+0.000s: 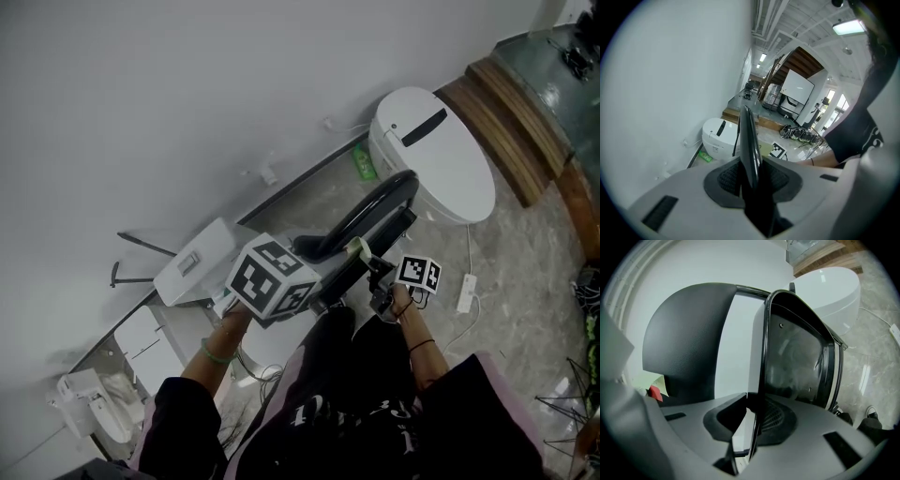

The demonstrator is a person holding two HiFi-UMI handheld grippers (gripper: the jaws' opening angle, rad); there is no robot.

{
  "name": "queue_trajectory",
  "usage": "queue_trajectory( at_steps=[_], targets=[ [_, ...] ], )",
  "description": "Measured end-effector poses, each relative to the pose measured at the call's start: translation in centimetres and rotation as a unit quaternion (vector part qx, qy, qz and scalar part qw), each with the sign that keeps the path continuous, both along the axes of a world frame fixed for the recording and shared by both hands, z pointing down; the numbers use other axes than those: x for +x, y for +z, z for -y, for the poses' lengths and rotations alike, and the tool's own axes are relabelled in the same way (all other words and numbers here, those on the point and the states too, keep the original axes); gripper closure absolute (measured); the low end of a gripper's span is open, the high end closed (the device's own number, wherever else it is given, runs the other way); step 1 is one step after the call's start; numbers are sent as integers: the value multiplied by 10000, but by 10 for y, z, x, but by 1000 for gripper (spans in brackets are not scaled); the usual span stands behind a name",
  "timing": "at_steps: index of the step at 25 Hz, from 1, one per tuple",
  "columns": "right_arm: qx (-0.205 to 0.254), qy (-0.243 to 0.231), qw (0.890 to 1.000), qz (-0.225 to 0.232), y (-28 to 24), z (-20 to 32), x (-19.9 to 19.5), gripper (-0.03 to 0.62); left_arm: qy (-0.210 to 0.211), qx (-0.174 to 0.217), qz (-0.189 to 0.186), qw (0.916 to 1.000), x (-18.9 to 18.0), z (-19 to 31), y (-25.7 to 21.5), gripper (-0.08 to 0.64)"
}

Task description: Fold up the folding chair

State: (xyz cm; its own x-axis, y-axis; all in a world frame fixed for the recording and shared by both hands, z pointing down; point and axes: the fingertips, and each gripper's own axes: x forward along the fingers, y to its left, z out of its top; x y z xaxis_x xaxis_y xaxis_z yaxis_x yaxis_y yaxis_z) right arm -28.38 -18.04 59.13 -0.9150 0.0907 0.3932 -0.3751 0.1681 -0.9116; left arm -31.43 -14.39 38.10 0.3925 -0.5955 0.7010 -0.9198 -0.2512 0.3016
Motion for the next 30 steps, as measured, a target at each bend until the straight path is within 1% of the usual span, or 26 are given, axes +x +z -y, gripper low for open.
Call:
queue_trajectory(
  at_steps=[5,11,14,21,26,30],
  targets=[
    [37,-155,9999,19,-8,8,-48,529,-85,46,36,9999,-43,4,-9,465],
    [99,-411,9991,56,-8,31,-107,526,-380,65,226,9990,-98,24,-8,465],
    [86,-680,9976,78,-4,45,-137,526,-637,-27,313,9975,-125,38,-4,465],
    [-87,-1255,9921,9,6,89,-211,523,-1201,-285,317,9919,-189,85,3,465],
    [-261,-1469,9888,-97,21,130,-261,522,-1468,-534,378,9870,-241,130,18,465],
    [-291,-1558,9872,-196,25,151,-282,518,-1570,-661,381,9846,-260,153,21,465]
  ],
)
